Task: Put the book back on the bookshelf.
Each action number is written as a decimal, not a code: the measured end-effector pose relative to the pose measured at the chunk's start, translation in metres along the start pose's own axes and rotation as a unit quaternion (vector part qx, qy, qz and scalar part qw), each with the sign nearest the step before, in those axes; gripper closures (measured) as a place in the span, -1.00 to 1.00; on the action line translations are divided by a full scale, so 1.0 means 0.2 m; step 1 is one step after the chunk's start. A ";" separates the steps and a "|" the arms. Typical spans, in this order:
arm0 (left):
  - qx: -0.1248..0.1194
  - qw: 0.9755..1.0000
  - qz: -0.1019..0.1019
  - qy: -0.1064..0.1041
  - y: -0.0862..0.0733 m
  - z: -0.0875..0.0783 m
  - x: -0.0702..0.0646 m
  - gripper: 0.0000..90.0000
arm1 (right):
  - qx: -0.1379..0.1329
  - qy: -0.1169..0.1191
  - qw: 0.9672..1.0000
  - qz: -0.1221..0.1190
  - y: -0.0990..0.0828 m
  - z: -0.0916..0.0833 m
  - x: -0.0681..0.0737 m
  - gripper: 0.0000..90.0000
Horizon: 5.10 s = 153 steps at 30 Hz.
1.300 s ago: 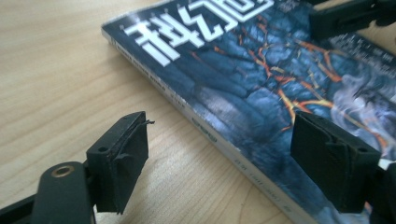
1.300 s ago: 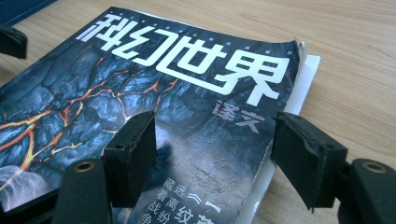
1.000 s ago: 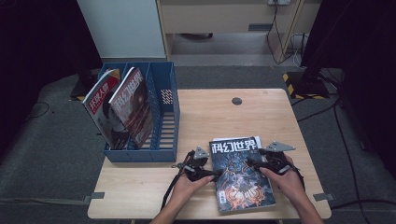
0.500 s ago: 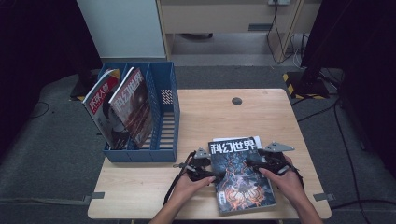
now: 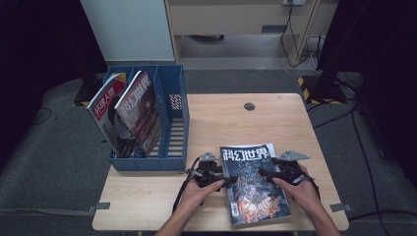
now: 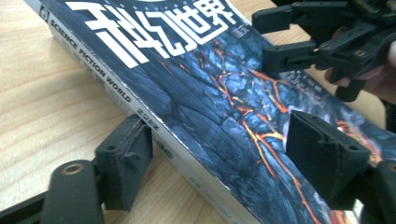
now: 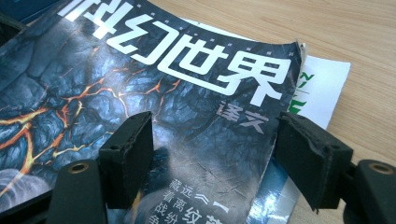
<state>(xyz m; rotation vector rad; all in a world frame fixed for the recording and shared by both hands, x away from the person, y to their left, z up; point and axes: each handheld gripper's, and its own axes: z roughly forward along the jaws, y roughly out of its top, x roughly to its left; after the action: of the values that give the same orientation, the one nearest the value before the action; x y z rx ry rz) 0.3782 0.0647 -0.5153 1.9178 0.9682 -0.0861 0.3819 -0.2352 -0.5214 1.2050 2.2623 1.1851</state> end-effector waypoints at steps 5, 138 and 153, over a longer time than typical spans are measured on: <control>0.010 0.999 -0.027 -0.031 0.05 0.01 0.03 -0.46 | -0.002 0.002 1.000 0.011 0.00 0.00 -0.01 -0.32; -0.097 0.994 0.047 0.009 0.67 -0.34 -0.18 0.82 | 0.030 -0.139 0.986 0.087 -0.12 -0.08 -0.29 -0.56; -0.144 0.988 0.050 0.007 0.75 -0.52 -0.20 0.82 | 0.035 -0.146 0.986 0.070 -0.12 -0.07 -0.28 -0.61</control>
<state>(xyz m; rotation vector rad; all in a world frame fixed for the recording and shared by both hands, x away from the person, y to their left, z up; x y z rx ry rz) 0.4147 0.0862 -0.3338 1.6966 0.8433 0.1207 0.3929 -0.2944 -0.5377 1.4785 2.0441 0.9087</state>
